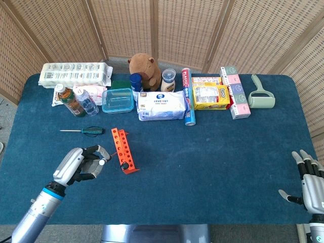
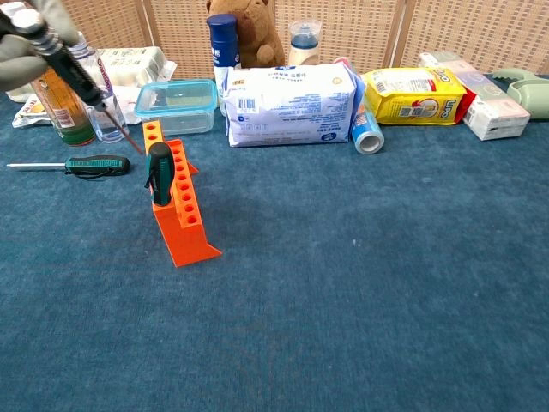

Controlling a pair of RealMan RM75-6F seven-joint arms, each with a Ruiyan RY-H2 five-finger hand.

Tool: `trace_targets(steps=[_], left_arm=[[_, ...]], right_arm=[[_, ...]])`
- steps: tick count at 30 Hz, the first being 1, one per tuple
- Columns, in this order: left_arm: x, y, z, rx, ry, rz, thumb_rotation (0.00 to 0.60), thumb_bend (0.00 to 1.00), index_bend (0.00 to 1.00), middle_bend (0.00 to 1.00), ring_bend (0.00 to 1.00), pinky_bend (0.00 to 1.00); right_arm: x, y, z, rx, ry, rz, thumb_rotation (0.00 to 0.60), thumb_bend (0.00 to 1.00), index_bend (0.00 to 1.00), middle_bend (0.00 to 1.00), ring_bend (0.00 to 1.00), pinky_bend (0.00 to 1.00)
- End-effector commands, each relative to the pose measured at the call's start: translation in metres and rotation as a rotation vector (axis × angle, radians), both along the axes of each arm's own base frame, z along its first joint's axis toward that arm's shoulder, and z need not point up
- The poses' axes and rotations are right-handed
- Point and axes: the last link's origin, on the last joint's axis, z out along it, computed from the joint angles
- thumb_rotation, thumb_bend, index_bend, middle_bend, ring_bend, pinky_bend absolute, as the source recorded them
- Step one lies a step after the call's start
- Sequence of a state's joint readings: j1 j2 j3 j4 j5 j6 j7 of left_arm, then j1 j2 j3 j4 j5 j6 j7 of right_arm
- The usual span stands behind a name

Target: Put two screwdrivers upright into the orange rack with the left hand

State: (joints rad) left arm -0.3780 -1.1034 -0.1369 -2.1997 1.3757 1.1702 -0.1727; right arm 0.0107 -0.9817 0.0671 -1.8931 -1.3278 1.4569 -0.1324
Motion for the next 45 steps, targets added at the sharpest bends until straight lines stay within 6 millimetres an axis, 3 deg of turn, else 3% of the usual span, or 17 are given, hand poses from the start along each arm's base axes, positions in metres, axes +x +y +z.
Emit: trace_targets(steps=[1,31,45], left_arm=[[0.001,0.001,-0.005,0.001,-0.001,0.0,0.6,0.56,0.5,0.84,0.87,0.95],[-0.003,0.007,-0.021,-0.042,-0.014,0.036,0.6,0.56,0.5,0.84,0.87,0.95],[-0.012,0.022,-0.027,-0.046,-0.04,0.096,0.6,0.56,0.5,0.84,0.87,0.95]], right_arm=[[0.0,0.0,0.0,-0.001,-0.002,-0.001,0.6,0.0,0.02,0.0,0.0,0.06],[0.001,0.0,0.002,-0.005,-0.01,0.005,0.6,0.0,0.02,0.0,0.0,0.06],[0.001,0.0,0.002,-0.005,-0.011,0.006,0.6,0.0,0.02,0.0,0.0,0.06]])
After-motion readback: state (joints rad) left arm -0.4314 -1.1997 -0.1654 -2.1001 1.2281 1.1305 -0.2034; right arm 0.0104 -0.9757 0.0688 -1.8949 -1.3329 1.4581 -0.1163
